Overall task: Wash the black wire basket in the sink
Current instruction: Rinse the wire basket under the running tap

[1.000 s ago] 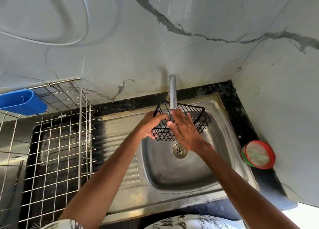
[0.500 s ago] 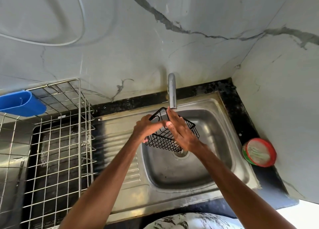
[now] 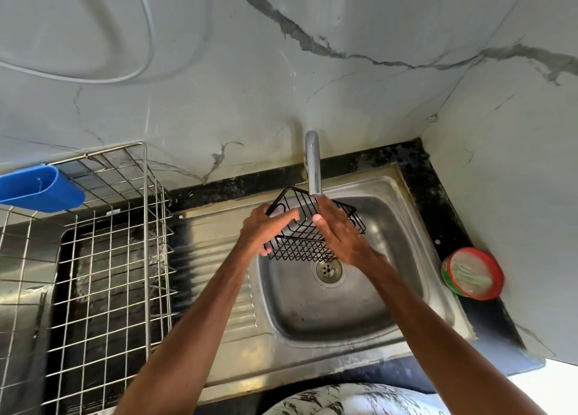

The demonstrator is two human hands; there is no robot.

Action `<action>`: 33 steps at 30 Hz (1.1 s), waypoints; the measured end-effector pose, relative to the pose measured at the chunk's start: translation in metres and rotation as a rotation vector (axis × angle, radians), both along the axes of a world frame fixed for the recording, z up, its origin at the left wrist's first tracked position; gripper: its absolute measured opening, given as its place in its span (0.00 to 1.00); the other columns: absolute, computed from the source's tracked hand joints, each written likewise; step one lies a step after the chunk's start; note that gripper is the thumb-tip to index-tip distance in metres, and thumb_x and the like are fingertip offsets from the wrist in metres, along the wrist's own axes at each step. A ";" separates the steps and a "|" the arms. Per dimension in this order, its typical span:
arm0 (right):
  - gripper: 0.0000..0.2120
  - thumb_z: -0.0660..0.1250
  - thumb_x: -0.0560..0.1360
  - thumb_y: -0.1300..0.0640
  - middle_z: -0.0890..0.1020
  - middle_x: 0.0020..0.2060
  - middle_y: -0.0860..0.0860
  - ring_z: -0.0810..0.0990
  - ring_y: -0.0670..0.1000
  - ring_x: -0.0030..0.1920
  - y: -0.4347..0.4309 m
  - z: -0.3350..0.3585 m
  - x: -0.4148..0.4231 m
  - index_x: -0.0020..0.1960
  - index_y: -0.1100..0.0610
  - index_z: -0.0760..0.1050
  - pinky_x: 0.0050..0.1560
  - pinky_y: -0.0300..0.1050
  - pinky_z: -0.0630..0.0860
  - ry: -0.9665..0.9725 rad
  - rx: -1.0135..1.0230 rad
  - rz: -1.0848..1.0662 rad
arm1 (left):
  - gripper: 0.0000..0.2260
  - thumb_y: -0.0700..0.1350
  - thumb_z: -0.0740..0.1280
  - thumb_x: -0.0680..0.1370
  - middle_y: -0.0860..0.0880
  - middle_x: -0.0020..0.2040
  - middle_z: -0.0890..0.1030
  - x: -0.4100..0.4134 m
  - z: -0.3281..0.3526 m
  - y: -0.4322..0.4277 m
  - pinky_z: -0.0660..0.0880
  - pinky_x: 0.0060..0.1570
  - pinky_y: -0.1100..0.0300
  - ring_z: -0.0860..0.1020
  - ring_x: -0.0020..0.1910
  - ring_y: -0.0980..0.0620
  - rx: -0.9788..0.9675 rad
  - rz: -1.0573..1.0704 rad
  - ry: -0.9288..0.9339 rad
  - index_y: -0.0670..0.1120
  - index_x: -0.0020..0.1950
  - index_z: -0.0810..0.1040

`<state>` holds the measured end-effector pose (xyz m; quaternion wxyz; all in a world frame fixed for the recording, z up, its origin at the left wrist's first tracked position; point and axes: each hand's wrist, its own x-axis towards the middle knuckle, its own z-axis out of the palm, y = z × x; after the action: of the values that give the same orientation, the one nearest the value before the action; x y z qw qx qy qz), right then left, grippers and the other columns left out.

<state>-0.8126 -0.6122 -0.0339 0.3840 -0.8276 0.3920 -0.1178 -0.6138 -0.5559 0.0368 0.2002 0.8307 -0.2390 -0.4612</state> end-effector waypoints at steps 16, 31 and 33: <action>0.38 0.36 0.78 0.27 0.47 0.82 0.45 0.45 0.46 0.81 -0.019 0.003 0.014 0.82 0.44 0.44 0.80 0.64 0.47 0.120 0.174 0.059 | 0.42 0.66 0.77 0.64 0.45 0.70 0.75 0.026 0.009 0.020 0.86 0.40 0.42 0.84 0.50 0.35 0.019 0.140 0.095 0.51 0.74 0.72; 0.32 0.41 0.83 0.36 0.44 0.82 0.45 0.42 0.45 0.81 -0.022 -0.004 -0.002 0.83 0.47 0.42 0.81 0.59 0.44 0.155 0.163 0.019 | 0.25 0.61 0.74 0.75 0.39 0.74 0.73 0.032 0.014 0.037 0.84 0.42 0.50 0.84 0.48 0.39 -0.036 0.050 0.074 0.55 0.68 0.73; 0.36 0.38 0.79 0.32 0.43 0.82 0.46 0.42 0.47 0.81 -0.028 -0.004 -0.007 0.83 0.48 0.40 0.81 0.60 0.44 0.216 0.224 -0.041 | 0.22 0.62 0.74 0.74 0.40 0.71 0.75 0.032 0.014 0.037 0.85 0.42 0.51 0.83 0.43 0.43 -0.039 0.058 0.061 0.57 0.64 0.73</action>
<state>-0.8201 -0.6406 -0.0375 0.4271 -0.7793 0.4584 0.0087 -0.5821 -0.5190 0.0509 0.2369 0.8187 -0.2176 -0.4756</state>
